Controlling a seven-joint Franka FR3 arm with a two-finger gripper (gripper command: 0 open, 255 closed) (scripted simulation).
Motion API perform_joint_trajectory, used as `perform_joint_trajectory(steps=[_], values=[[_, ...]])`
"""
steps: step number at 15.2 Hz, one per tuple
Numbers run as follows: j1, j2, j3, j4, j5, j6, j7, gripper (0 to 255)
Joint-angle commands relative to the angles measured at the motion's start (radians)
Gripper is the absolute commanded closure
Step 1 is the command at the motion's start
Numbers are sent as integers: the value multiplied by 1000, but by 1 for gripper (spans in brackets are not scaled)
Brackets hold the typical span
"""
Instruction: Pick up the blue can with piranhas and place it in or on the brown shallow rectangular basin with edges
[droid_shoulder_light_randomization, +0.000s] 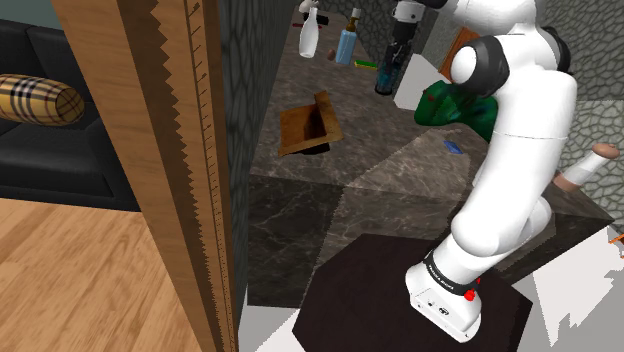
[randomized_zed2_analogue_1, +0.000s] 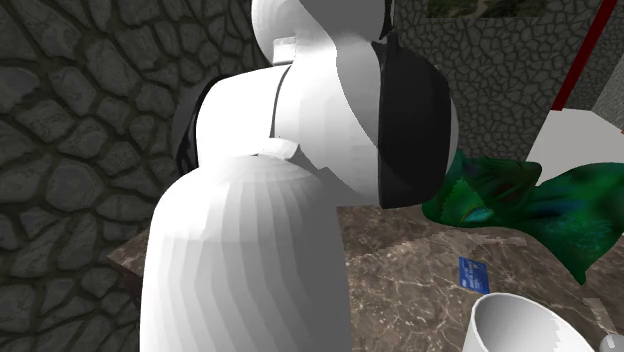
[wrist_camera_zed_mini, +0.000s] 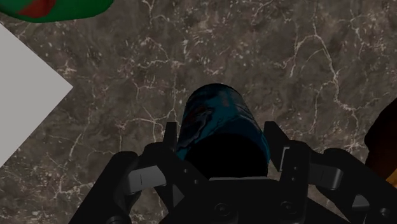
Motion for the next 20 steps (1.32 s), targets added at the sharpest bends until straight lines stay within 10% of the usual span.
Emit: perform_joint_trajectory(steps=[1, 10, 20], values=[[-6, 11, 0, 42, 3, -31, -3, 255], [-53, 112, 3, 321, 34, -210, -13, 255], [178, -164, 52, -61, -46, -106, 211, 255]])
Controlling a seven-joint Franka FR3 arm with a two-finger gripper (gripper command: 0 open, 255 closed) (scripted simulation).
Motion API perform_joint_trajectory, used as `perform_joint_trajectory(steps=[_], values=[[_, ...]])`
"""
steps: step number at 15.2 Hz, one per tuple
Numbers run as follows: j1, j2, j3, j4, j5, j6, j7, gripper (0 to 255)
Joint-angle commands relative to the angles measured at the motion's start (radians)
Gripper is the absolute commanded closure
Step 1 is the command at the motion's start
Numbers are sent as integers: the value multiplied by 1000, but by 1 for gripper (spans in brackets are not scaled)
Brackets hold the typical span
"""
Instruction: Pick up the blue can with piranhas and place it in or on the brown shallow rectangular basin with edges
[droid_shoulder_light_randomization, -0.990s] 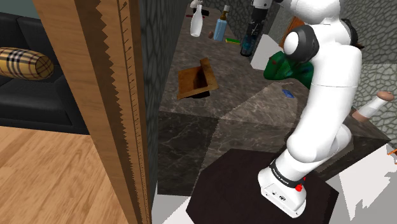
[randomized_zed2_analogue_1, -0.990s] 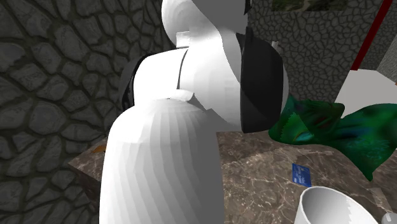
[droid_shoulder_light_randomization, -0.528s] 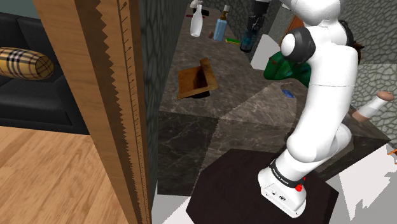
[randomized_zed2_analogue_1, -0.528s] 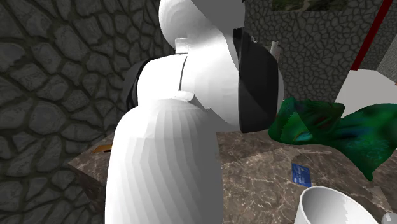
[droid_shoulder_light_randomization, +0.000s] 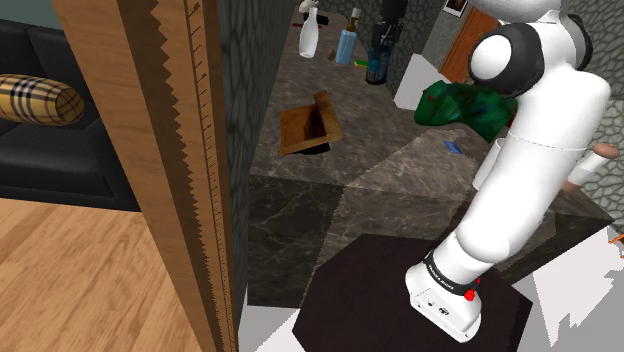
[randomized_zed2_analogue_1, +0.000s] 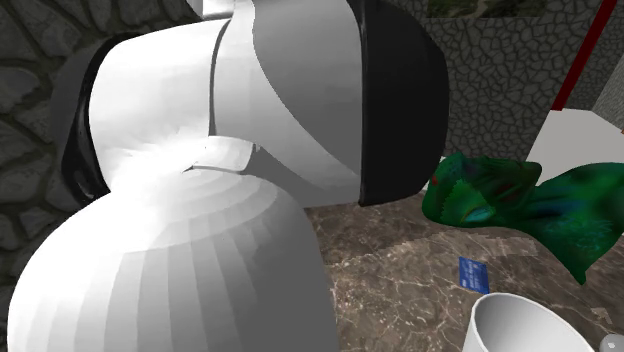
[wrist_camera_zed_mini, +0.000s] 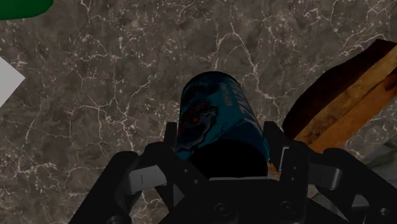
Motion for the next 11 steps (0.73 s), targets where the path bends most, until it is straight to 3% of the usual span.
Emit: perform_joint_trajectory(steps=[1, 11], values=[[34, -25, 16, -31, -7, 6, 48, 255], [186, -117, 110, -123, -21, 2, 289, 255]])
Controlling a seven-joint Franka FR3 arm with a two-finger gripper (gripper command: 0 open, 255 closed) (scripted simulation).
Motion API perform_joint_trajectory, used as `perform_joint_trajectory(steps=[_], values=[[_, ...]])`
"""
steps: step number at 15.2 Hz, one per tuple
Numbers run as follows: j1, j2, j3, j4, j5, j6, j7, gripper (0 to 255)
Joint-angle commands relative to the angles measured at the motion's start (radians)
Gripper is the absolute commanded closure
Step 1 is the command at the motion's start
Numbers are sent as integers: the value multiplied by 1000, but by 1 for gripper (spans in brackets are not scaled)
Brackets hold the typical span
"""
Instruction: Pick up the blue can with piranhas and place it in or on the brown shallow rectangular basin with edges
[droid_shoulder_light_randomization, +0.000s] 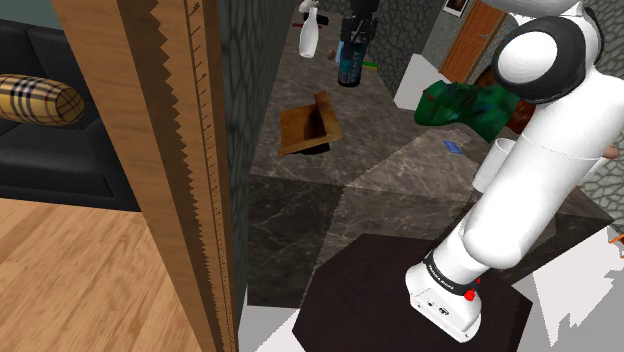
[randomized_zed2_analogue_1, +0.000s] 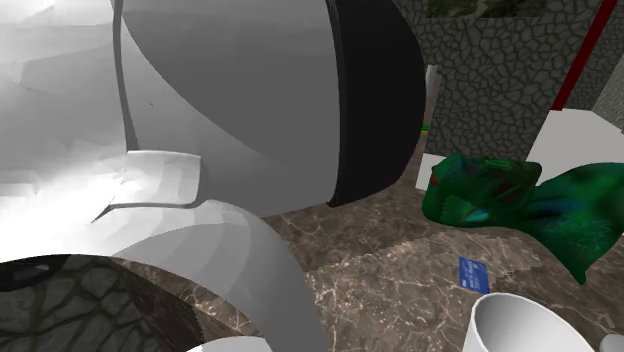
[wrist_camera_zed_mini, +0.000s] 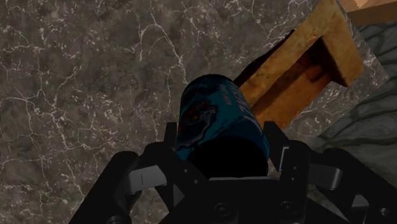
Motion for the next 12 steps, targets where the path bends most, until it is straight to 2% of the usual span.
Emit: perform_joint_trajectory(steps=[1, 7, 12], values=[[28, -11, 19, -12, 0, 0, 49, 255], [109, -1, 79, 19, 8, -22, 191, 255], [111, -34, 81, -96, 4, 60, 194, 255]])
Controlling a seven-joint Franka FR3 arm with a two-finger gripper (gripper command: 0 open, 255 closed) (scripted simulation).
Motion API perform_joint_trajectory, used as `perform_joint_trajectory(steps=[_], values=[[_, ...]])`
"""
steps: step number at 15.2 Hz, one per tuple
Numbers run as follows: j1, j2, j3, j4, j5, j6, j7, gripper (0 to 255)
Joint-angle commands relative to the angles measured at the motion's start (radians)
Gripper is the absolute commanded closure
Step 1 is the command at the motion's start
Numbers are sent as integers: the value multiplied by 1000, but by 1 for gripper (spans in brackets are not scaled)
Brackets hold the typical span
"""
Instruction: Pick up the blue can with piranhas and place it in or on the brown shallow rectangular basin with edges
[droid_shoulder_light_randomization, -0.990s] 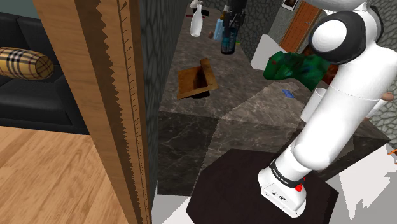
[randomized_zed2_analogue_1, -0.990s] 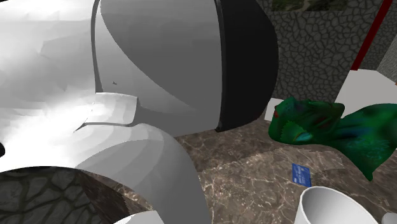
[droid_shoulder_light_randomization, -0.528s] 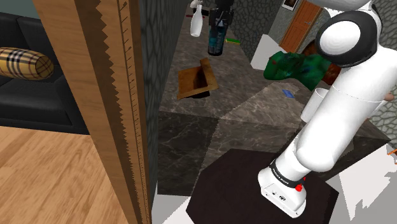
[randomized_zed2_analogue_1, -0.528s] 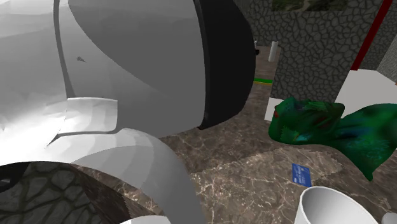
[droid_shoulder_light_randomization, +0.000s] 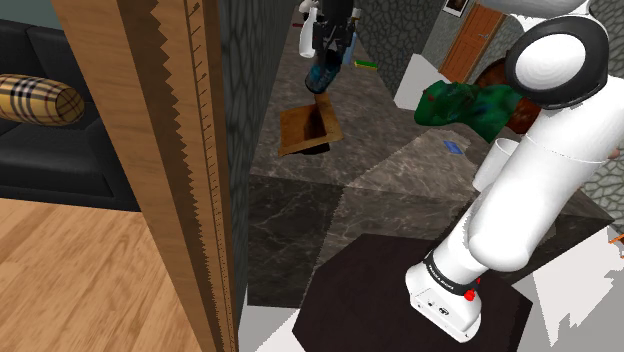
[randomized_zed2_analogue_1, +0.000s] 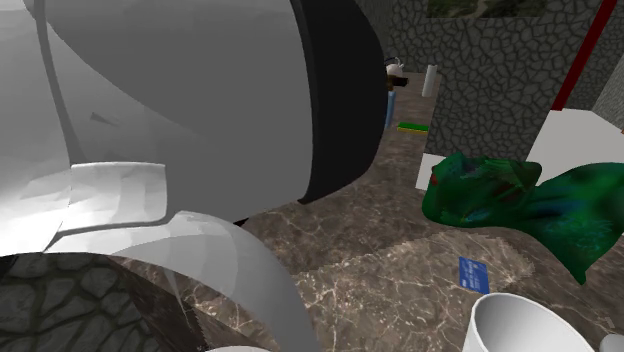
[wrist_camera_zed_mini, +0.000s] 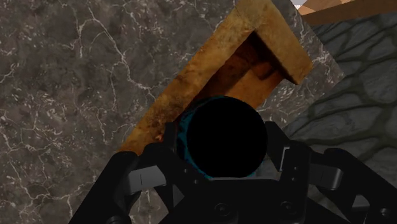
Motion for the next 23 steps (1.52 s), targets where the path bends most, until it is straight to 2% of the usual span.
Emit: perform_joint_trajectory(steps=[1, 13, 21, 22, 23], values=[[1, -8, 0, -37, -1, 30, 1, 255], [4, -47, 2, -255, -5, 209, 6, 255], [4, -47, 2, -255, -5, 209, 6, 255], [4, -46, 2, -254, -5, 209, 6, 0], [5, -45, 3, -253, -4, 210, 8, 0]])
